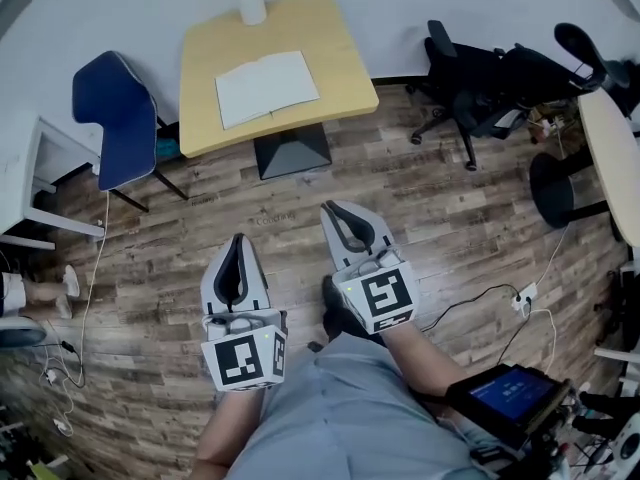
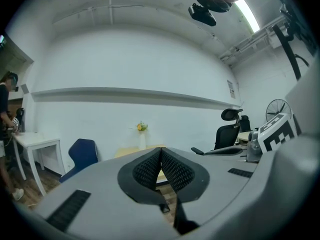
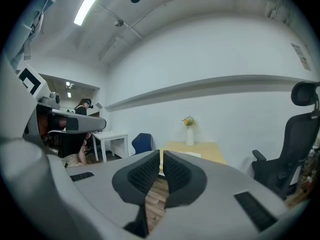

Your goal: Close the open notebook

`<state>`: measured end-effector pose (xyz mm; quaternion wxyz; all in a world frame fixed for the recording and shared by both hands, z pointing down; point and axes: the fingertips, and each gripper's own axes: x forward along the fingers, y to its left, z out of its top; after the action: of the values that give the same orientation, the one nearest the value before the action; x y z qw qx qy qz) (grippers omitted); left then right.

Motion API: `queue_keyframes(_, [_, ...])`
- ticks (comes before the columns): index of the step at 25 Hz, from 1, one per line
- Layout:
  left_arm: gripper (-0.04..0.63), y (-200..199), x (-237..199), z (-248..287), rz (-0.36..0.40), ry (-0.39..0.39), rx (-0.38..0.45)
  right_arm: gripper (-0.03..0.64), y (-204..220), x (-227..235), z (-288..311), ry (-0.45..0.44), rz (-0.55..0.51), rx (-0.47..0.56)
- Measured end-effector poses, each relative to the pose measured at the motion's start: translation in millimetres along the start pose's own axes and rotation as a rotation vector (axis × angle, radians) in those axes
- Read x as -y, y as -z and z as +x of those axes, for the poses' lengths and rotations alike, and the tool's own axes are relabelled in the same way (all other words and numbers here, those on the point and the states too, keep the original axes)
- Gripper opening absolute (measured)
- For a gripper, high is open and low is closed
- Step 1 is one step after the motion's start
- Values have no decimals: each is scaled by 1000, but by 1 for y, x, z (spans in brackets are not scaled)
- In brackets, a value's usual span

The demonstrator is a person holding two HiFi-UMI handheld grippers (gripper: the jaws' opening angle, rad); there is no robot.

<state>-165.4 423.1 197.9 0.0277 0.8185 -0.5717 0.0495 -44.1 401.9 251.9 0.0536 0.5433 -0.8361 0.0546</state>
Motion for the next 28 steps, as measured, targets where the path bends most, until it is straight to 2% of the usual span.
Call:
queue_keyframes(6, [20, -45, 2, 39, 22, -41, 75, 51, -32, 31, 34, -53, -21, 30])
queue_keyframes(14, [20, -54, -10, 69, 1, -95, 92, 51, -47, 53, 65, -90, -53, 34])
queue_keyframes(20, [20, -42, -33, 102, -20, -105, 74, 51, -38, 60, 102, -96, -51, 10])
queue_keyframes(28, [20, 2, -87, 197, -75, -117, -15, 51, -5, 82, 201, -115, -29, -72])
